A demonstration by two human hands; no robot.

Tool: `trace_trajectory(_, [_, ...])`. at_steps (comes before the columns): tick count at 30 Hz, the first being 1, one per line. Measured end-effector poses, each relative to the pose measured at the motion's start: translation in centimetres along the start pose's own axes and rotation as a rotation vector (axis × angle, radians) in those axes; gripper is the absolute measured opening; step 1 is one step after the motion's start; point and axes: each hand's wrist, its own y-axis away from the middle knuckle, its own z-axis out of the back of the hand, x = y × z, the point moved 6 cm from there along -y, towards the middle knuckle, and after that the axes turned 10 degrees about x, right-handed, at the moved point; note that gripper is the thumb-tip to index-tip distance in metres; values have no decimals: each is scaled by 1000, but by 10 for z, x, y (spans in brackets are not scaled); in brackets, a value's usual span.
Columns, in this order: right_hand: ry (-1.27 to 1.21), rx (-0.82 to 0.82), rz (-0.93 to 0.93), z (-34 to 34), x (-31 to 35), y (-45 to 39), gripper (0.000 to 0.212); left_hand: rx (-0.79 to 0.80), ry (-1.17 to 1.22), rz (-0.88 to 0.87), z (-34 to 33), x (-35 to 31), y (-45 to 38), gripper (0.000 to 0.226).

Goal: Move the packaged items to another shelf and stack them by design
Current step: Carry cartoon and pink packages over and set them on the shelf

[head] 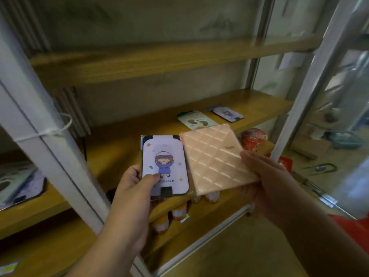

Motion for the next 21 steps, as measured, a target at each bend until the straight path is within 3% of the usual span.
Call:
trace_trajectory(13, [140,-157,6,106,63,-133,15,12,-14,35,-80,6,-183,20])
trace_trajectory(21, [138,-204,-35,191,67,-218,36,-86,-44,38,-111,22,-235,21])
